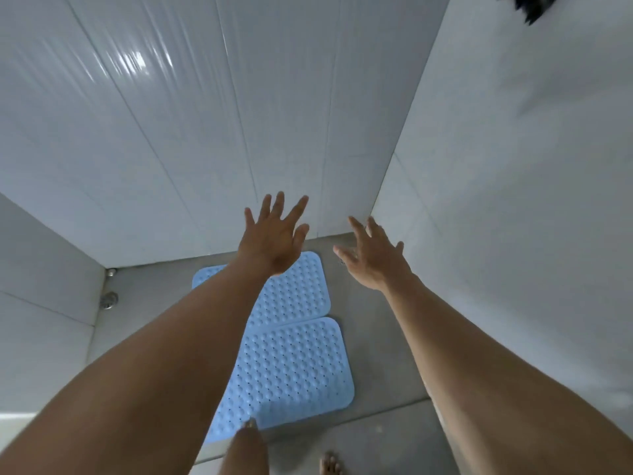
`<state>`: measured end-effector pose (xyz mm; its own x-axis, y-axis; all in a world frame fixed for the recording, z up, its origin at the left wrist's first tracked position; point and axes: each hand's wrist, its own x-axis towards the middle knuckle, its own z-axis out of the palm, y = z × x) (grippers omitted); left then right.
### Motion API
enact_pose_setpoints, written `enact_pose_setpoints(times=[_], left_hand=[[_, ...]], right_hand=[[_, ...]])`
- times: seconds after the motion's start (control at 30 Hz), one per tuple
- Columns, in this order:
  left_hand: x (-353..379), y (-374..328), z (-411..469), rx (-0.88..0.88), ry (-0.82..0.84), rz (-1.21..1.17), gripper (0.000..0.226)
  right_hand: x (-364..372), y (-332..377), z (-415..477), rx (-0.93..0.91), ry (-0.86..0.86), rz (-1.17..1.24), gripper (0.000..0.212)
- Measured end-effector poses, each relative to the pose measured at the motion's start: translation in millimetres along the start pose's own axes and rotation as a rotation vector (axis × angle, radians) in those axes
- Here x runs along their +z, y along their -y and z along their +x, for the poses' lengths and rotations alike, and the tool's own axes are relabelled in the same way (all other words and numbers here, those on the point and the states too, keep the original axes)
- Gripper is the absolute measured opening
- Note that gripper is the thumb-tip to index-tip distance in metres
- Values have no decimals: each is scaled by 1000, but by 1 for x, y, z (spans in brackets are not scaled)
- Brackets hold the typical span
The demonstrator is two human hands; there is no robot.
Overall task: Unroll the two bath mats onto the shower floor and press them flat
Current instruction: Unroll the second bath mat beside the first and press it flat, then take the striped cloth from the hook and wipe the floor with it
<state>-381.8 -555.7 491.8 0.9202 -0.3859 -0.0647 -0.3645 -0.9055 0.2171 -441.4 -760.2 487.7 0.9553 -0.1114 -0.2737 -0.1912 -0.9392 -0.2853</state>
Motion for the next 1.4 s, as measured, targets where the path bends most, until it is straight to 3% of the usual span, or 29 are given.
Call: enact_pose_setpoints(times=[0.53,1.0,1.13,1.4], left_hand=[[-170,-5,196,325,-73,-5,58],[-253,-140,363,698,-189,-105,57],[-274,-185,403,752,-237,-203,57],[-283,-261,474,775,-196,-251,65]], right_hand=[[-185,44,87,235,-289,3,72],[-343,-26,134,366,-644,-34,69],[-384,-51,149,376,-820,-130,59],[-422,-83,199,471,-936,-285,36]])
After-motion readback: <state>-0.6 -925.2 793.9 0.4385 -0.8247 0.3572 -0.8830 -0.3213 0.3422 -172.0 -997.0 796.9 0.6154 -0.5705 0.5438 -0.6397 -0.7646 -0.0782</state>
